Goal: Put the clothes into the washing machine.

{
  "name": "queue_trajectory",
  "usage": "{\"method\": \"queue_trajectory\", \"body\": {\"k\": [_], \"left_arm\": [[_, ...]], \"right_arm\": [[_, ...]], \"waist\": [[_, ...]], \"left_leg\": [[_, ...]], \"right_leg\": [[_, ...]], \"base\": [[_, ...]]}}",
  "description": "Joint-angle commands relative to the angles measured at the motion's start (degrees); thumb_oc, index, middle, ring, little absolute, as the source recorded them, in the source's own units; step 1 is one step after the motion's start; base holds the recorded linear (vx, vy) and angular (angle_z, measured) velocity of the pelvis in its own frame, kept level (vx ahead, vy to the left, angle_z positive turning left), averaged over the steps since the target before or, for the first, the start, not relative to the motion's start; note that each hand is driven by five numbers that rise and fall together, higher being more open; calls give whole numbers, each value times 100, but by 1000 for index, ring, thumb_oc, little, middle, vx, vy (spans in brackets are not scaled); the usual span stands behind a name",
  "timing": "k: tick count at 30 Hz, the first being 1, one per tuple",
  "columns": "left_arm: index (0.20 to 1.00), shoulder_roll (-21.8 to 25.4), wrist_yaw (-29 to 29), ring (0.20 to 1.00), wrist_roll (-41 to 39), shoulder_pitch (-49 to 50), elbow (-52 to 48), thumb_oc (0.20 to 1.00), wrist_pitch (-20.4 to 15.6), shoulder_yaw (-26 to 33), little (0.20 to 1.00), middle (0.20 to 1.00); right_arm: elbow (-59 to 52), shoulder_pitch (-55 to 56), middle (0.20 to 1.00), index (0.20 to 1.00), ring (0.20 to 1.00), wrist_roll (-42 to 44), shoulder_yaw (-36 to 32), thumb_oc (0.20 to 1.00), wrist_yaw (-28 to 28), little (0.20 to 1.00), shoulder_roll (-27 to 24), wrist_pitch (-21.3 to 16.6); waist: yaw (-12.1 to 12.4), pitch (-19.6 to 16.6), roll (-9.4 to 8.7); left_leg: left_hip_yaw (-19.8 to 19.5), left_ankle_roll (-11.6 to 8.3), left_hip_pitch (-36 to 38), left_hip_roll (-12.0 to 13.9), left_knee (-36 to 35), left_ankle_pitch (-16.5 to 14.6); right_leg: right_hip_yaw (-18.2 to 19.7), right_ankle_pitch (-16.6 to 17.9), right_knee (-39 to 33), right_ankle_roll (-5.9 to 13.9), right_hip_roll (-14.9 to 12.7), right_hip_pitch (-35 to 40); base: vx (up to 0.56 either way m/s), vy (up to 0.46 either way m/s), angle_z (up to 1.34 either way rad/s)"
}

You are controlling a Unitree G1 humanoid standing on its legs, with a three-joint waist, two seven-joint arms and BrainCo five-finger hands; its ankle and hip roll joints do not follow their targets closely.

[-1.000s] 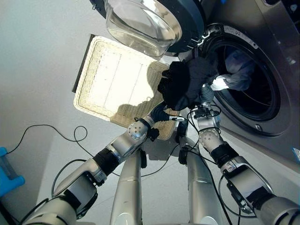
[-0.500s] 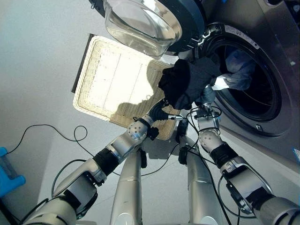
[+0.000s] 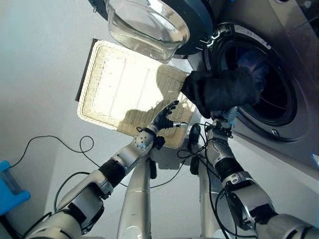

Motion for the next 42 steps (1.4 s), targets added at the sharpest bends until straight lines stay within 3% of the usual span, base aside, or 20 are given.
{"method": "queue_trajectory", "body": {"k": [1, 7, 8, 10, 13, 19, 28, 34, 39, 42], "left_arm": [[1000, -269, 123, 1000, 27, -108, -294, 1000, -405, 39, 1000, 1000], [1000, -203, 160, 1000, -8, -277, -380, 1000, -423, -39, 1000, 1000], [1000, -134, 137, 1000, -36, -369, -425, 1000, -423, -96, 1000, 1000], [1000, -116, 140, 1000, -51, -391, -450, 1000, -414, -113, 1000, 1000], [1000, 67, 140, 1000, -300, -488, -696, 1000, -406, -240, 1000, 1000], [1000, 287, 173, 1000, -458, -362, -1123, 1000, -406, -296, 1000, 1000], [1000, 395, 310, 1000, -511, -357, -1203, 1000, -512, -436, 1000, 1000], [1000, 375, 410, 1000, -531, -447, -1113, 1000, -575, -539, 1000, 1000], [1000, 349, 527, 1000, -461, -573, -1021, 1000, -588, -711, 1000, 1000], [1000, 336, 607, 1000, -497, -693, -1033, 1000, -520, -790, 1000, 1000]], "right_arm": [[-381, -331, 200, 200, 200, -22, -277, 200, -79, 200, -224, -272], [-293, -754, 200, 200, 200, -22, -529, 200, -544, 200, -515, -800], [-84, -1018, 200, 200, 200, -22, -614, 200, -819, 200, -814, -1018], [-21, -1075, 200, 200, 200, -22, -634, 200, -859, 200, -885, -1056], [500, -1584, 200, 200, 200, -22, -782, 200, -1171, 200, -1552, -1232], [614, -2018, 200, 200, 200, -22, -703, 200, -1350, 200, -2131, -1549], [574, -2311, 200, 200, 200, -22, -799, 200, -1991, 200, -2455, -2115], [753, -2225, 200, 200, 200, -22, -1085, 200, -2846, 200, -2551, -2830], [1280, -2172, 200, 200, 200, -22, -1179, 200, -3939, 200, -2782, -2975], [1420, -2200, 200, 200, 200, -22, -1135, 200, -4254, 200, -2816, -2877]], "waist": [[-46, -91, 407], [-3, -91, 468], [26, -91, 506], [32, -91, 515], [95, -91, 586], [143, -91, 640], [111, -91, 639], [79, -91, 654], [70, -91, 677], [72, -91, 683]], "left_leg": [[211, 364, 77, -567, 188, -382], [169, 357, 124, -608, 196, -402], [144, 358, 138, -626, 208, -404], [139, 357, 141, -631, 211, -404], [100, 350, 134, -656, 247, -425], [75, 338, 126, -664, 255, -447], [128, 329, 136, -636, 302, -481], [184, 337, 92, -616, 316, -462], [218, 347, 64, -614, 329, -467], [226, 353, 28, -614, 345, -464]], "right_leg": [[-411, 350, -290, 325, 240, 338], [-450, 340, -309, 325, 198, 411], [-476, 341, -287, 326, 172, 426], [-481, 341, -286, 327, 167, 430], [-524, 318, -256, 326, 126, 438], [-533, 289, -228, 308, 124, 411], [-551, 268, -200, 288, 123, 415], [-569, 306, -201, 270, 104, 370], [-576, 314, -199, 271, 85, 345], [-578, 316, -183, 272, 76, 308]], "base": [[0, 0, 0], [0, 0, 0], [0, 0, 0], [0, 0, 0], [0, 0, 0], [0, 0, 0], [-2, -7, 0], [5, -2, 0], [0, 0, 0], [-1, -23, -1]]}}
